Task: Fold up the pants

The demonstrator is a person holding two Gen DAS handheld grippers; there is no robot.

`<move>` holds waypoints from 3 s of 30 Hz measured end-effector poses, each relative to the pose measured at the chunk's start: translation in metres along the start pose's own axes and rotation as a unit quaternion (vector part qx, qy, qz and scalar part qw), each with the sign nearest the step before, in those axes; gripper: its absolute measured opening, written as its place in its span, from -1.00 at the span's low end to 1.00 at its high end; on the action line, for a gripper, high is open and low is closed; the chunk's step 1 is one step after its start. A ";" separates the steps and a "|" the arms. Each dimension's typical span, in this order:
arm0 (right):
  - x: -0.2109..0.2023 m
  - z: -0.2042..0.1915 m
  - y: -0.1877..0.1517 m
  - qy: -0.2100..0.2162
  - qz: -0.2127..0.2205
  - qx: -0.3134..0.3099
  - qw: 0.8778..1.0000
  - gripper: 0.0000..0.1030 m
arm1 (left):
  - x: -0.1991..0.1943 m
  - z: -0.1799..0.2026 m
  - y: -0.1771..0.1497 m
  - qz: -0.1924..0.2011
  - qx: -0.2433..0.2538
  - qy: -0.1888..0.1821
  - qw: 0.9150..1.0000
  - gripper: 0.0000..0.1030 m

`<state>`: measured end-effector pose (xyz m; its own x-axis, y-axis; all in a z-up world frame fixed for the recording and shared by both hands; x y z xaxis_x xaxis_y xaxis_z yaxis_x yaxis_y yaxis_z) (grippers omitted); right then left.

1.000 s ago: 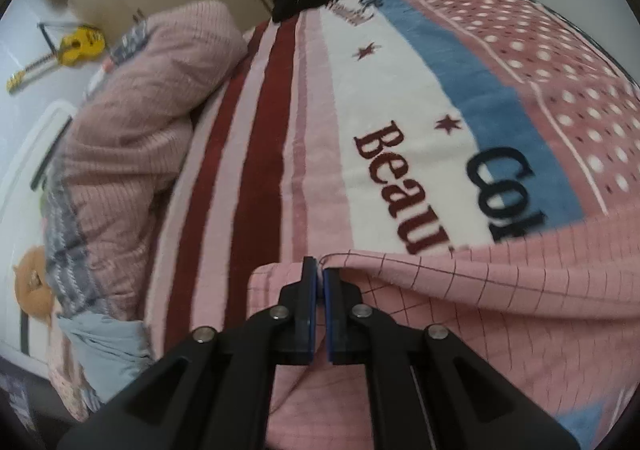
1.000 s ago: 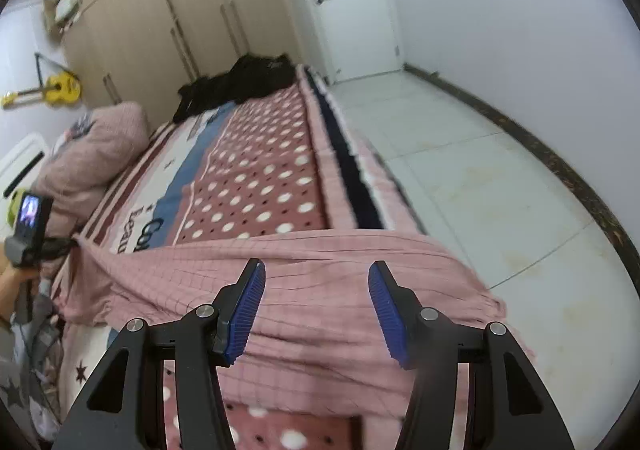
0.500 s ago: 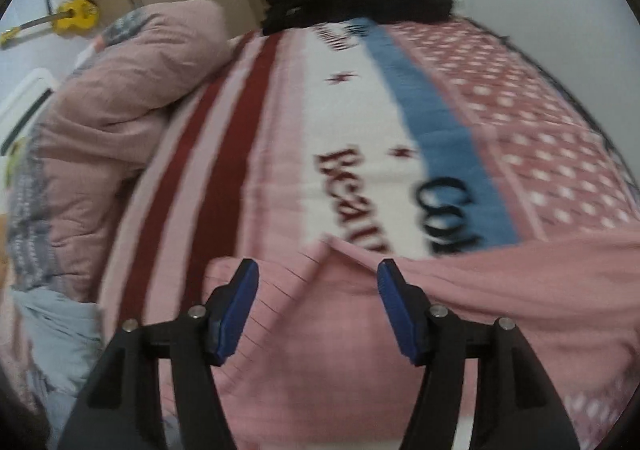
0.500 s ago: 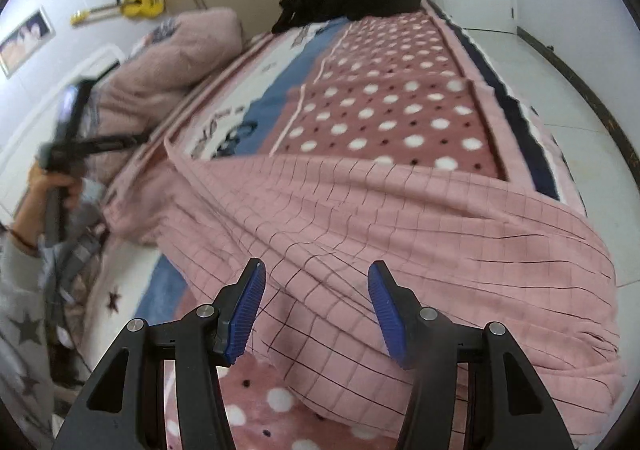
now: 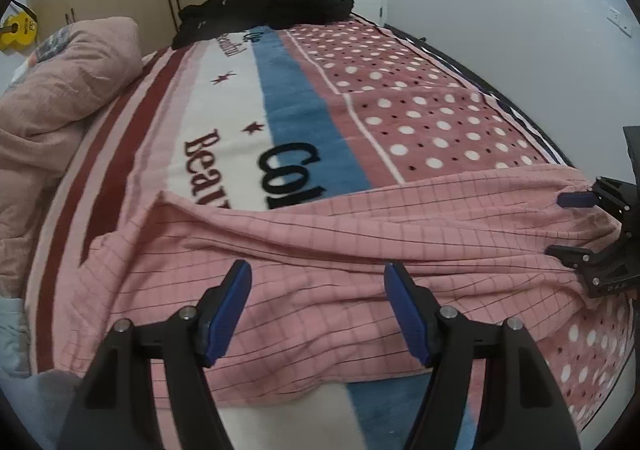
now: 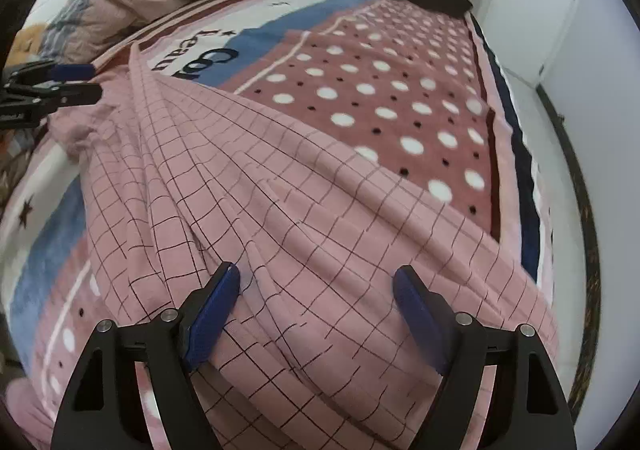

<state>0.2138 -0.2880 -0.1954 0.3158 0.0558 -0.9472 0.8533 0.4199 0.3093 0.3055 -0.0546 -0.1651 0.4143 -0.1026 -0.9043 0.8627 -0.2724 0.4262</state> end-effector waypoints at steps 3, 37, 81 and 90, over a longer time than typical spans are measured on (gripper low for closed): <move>0.002 -0.005 -0.001 0.014 -0.002 -0.009 1.000 0.09 | 0.001 0.002 -0.002 -0.001 0.002 0.003 1.000 0.26; -0.004 0.068 0.052 -0.107 0.023 0.115 0.987 -0.05 | 0.017 -0.040 -0.015 0.004 -0.048 0.020 0.999 0.32; -0.086 0.197 -0.126 -0.037 0.067 0.283 0.956 0.14 | -0.008 0.002 -0.021 0.024 0.002 0.014 1.000 0.35; -0.065 0.157 -0.170 -0.034 0.010 0.230 0.973 0.34 | -0.013 0.014 -0.018 0.029 0.003 -0.002 1.000 0.35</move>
<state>0.1129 -0.5051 -0.1737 0.3476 -0.0064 -0.9376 0.9371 -0.0305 0.3477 0.2800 -0.0616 -0.1611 0.4628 -0.1230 -0.8779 0.8350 -0.2721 0.4783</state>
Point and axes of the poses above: each gripper's, at about its wrist camera, not at the fingertips, and x roughly the way its jaws point, z to its right, y to its top, the point moved 9 cm from there along x, roughly the way its jaws point, and after that the axes turned 11 degrees about -z, right-handed, at the moved point
